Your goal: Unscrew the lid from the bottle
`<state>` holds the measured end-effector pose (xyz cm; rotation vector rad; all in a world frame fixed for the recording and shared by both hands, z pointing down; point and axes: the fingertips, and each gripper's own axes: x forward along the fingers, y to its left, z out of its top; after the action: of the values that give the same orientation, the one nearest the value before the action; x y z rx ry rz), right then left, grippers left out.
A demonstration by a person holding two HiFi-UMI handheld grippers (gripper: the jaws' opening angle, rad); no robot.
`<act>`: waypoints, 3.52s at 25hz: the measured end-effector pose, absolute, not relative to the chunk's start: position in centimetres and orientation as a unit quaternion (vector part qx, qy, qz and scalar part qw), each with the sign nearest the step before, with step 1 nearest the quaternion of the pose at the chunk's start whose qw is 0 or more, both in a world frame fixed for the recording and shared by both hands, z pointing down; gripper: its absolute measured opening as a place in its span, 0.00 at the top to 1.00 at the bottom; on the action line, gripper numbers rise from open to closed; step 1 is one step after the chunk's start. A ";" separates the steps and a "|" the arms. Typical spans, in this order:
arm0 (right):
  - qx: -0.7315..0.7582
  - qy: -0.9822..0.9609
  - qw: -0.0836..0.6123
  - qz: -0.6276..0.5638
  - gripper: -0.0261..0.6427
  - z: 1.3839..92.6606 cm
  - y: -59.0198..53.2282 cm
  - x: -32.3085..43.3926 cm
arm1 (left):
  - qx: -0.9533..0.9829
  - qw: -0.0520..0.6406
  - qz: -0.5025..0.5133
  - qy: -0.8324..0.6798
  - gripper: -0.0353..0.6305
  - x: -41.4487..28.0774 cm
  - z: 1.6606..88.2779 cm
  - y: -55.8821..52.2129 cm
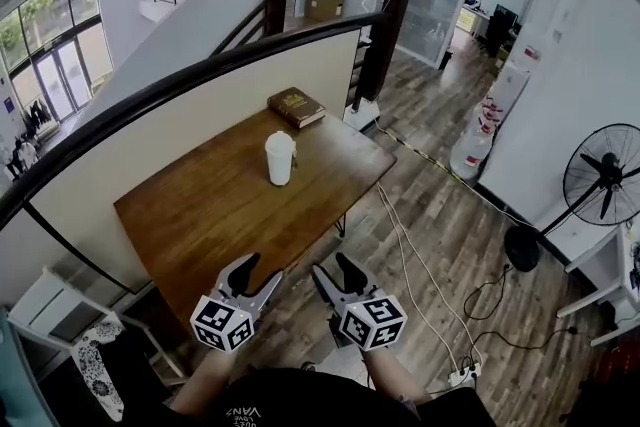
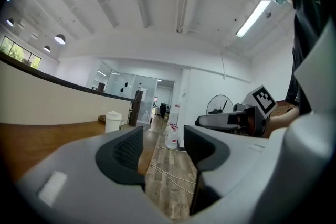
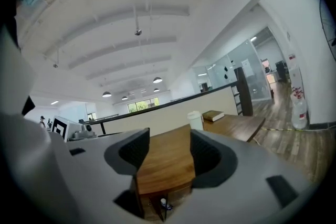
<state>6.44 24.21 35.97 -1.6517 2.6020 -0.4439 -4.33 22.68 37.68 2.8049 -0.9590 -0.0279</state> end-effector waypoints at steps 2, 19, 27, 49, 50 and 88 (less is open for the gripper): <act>-0.520 0.842 0.010 -0.143 0.65 36.1 23.9 7.6 | 0.935 0.092 -0.011 -0.342 0.59 -3.6 38.2 22.3; -0.492 0.856 0.011 -0.159 0.65 37.8 16.8 10.0 | 0.916 0.108 -0.004 -0.387 0.59 -2.0 40.7 15.8; -0.503 0.852 -0.014 -0.148 0.65 38.5 9.2 9.3 | 0.917 0.117 -0.008 -0.382 0.58 -2.4 42.0 8.0; -0.493 0.852 -0.051 -0.166 0.65 41.4 -4.2 6.7 | 0.917 0.125 0.052 -0.376 0.53 -4.1 47.9 -4.1; -0.491 0.854 -0.054 -0.163 0.65 41.4 -4.8 6.7 | 0.915 0.124 0.055 -0.379 0.52 -4.0 48.0 -4.6; -0.346 0.927 -0.137 -0.052 0.50 43.2 -14.8 1.8 | 0.925 0.072 0.081 -0.365 0.39 3.7 54.5 -16.2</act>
<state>1.81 -14.79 43.20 -1.1939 3.1954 -0.1802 3.70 -16.24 54.50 2.7789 -1.0985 0.2426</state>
